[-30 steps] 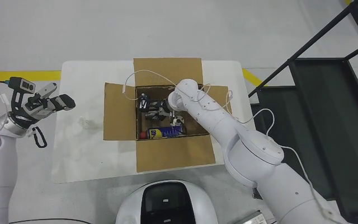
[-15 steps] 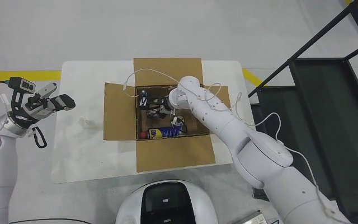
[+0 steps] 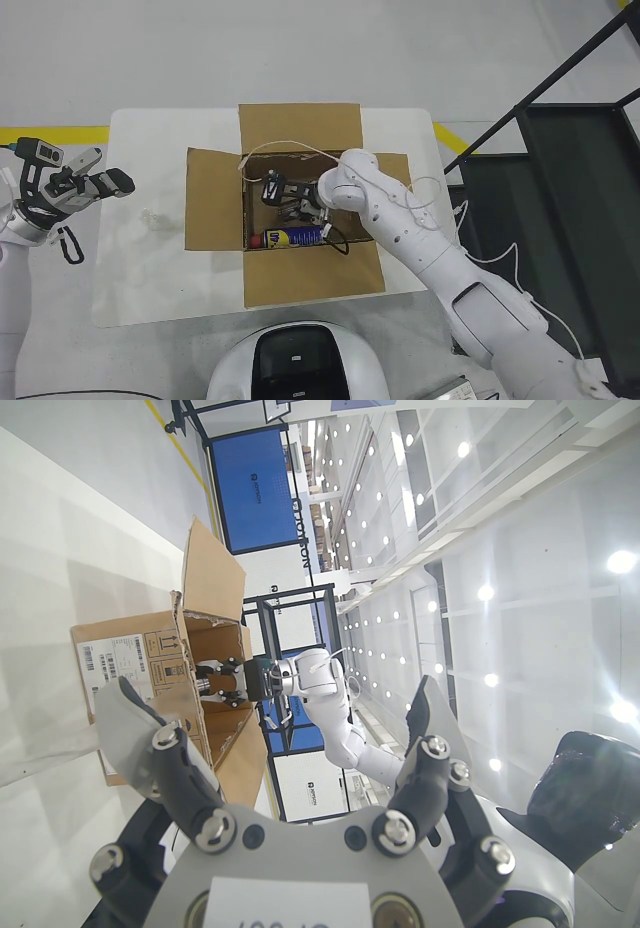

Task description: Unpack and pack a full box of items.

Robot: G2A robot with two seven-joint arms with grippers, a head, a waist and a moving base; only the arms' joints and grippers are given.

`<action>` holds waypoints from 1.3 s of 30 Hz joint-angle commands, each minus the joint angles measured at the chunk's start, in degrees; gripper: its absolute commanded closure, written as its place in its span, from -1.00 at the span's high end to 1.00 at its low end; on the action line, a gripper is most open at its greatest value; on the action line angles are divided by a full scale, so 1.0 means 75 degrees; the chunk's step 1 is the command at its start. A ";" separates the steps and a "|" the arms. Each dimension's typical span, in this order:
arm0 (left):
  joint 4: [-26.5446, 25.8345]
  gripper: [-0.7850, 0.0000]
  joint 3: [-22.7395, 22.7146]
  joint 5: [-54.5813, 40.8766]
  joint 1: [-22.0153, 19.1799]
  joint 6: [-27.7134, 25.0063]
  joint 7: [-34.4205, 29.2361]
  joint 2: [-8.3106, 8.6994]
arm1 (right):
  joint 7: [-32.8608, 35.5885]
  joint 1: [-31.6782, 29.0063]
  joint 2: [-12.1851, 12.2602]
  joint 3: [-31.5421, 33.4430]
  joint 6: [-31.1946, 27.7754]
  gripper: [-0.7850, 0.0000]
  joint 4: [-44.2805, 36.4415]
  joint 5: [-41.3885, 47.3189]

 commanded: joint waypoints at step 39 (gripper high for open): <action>0.0000 1.00 0.0000 0.0000 0.0000 0.0000 0.0000 0.0000 | -0.1067 0.1227 -0.0783 -0.1517 0.0354 1.00 0.2441 -0.0086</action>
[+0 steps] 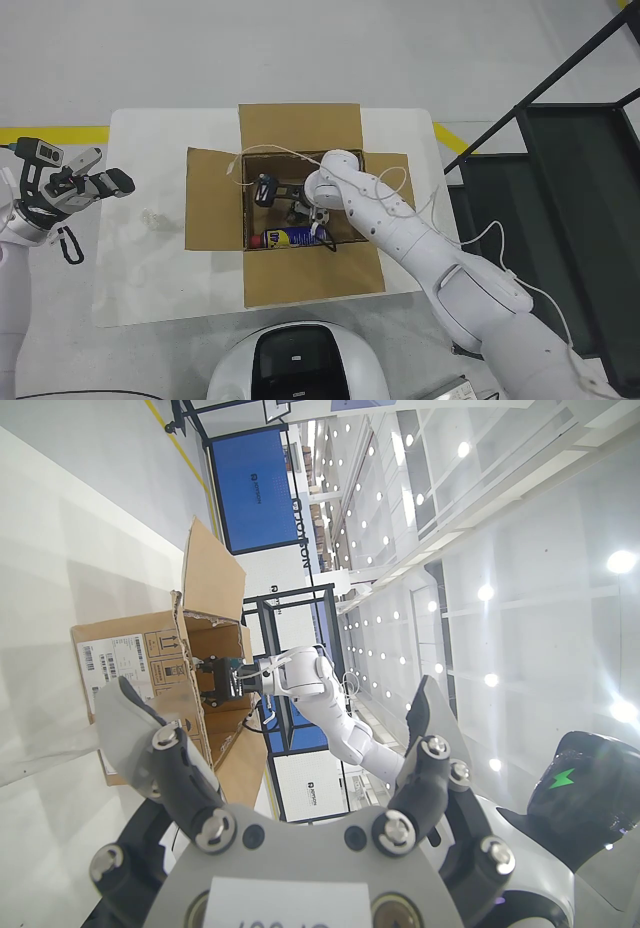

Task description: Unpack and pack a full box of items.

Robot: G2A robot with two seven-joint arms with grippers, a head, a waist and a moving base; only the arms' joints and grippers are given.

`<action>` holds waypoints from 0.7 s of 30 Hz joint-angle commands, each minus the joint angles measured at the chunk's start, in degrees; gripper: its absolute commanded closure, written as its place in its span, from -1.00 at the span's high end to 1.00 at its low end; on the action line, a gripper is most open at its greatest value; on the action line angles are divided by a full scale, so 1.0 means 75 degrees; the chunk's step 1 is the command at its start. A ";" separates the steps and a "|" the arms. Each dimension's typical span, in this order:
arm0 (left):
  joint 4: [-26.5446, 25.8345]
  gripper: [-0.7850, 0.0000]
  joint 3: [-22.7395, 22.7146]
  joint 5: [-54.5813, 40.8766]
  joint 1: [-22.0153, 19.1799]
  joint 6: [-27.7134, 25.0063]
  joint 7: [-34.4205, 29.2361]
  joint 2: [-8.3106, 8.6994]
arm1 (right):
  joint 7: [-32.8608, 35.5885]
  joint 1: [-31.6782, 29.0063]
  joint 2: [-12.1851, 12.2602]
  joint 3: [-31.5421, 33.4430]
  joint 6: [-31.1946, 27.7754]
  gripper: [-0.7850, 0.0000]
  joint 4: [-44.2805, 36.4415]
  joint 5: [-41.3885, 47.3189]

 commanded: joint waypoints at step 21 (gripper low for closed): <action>0.0000 1.00 0.0000 0.0000 0.0000 0.0000 0.0000 0.0000 | -0.0762 -0.0065 0.0010 0.0310 -0.0276 0.61 0.0648 0.0560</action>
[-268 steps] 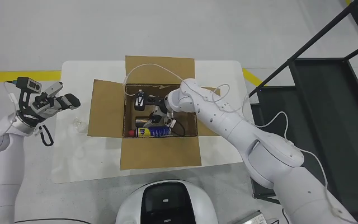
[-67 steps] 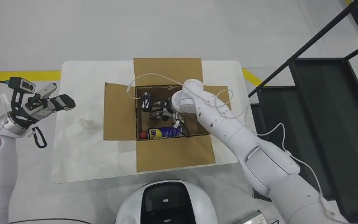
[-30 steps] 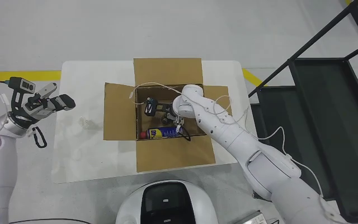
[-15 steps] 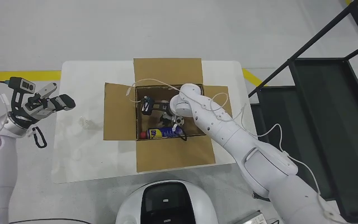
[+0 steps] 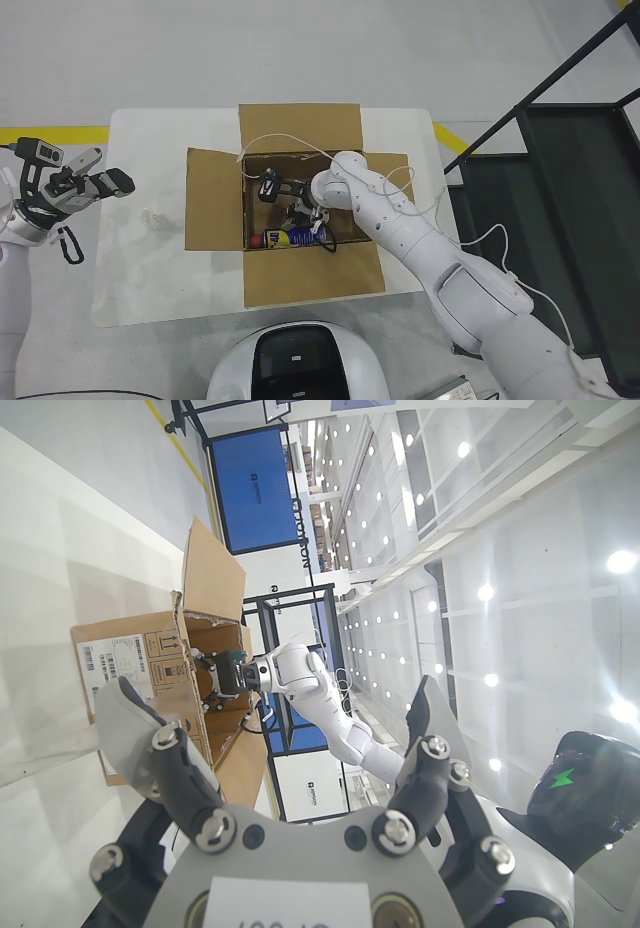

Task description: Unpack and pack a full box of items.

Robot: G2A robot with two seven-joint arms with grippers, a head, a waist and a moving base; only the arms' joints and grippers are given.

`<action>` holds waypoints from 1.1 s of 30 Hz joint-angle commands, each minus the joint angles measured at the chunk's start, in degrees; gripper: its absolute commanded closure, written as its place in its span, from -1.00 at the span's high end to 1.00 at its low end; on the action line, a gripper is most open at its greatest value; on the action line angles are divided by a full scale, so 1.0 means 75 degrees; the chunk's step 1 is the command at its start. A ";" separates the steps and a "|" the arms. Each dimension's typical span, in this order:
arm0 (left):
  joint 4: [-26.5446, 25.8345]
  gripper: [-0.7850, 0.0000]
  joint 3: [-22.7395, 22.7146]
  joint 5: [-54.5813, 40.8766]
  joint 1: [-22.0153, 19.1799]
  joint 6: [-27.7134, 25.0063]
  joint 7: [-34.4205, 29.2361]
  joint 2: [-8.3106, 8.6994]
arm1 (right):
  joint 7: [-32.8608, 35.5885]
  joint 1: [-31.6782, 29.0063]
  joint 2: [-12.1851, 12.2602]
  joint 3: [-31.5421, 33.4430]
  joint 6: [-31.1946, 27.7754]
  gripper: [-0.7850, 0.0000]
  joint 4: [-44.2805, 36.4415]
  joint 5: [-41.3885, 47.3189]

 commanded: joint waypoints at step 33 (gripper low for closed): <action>0.0000 1.00 0.0000 0.0000 0.0000 0.0000 0.0000 0.0000 | 0.0053 -0.0069 0.0109 0.0271 0.0299 -1.00 -0.0516 -0.0093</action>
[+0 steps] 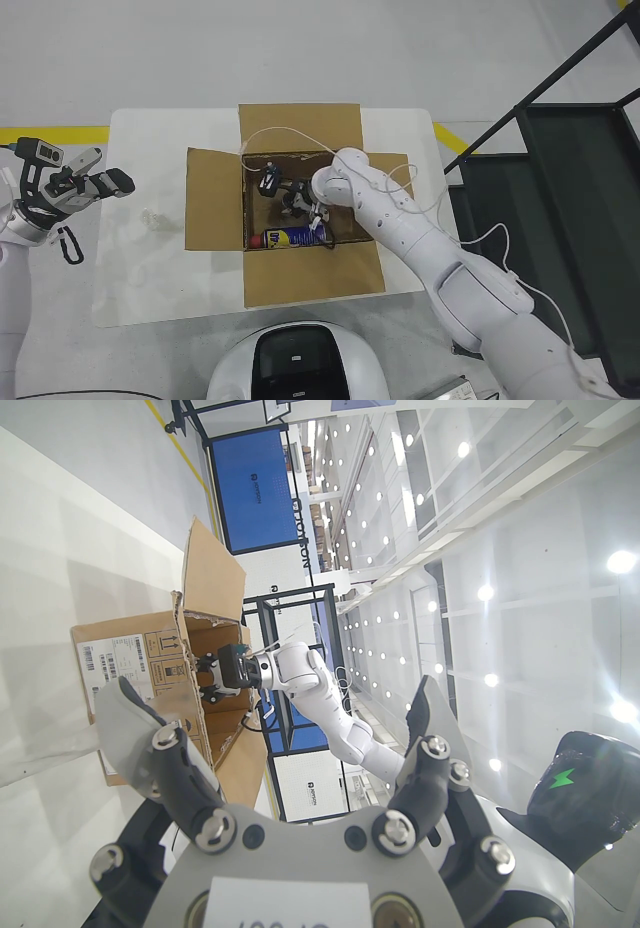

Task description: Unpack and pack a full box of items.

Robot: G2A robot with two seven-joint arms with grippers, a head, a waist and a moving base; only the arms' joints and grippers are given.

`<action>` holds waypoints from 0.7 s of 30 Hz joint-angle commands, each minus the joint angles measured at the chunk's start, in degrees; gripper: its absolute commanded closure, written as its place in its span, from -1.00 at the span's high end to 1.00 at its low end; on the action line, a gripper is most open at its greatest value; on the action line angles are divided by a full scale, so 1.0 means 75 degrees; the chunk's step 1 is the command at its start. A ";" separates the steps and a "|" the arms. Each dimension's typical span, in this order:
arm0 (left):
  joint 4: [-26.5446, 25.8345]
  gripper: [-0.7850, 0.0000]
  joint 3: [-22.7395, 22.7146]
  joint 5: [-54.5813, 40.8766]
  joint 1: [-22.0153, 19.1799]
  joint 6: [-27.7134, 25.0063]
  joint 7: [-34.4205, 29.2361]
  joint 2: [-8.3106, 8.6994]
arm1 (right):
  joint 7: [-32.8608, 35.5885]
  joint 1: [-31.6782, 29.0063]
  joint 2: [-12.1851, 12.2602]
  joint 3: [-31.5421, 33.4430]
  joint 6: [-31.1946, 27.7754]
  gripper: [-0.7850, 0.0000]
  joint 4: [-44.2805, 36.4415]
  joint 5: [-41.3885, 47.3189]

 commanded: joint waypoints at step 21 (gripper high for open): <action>0.0000 1.00 0.0000 0.0000 0.0000 0.0000 0.0000 0.0000 | 0.1496 -0.1589 0.0832 0.1470 0.0255 -1.00 -0.4057 -0.0386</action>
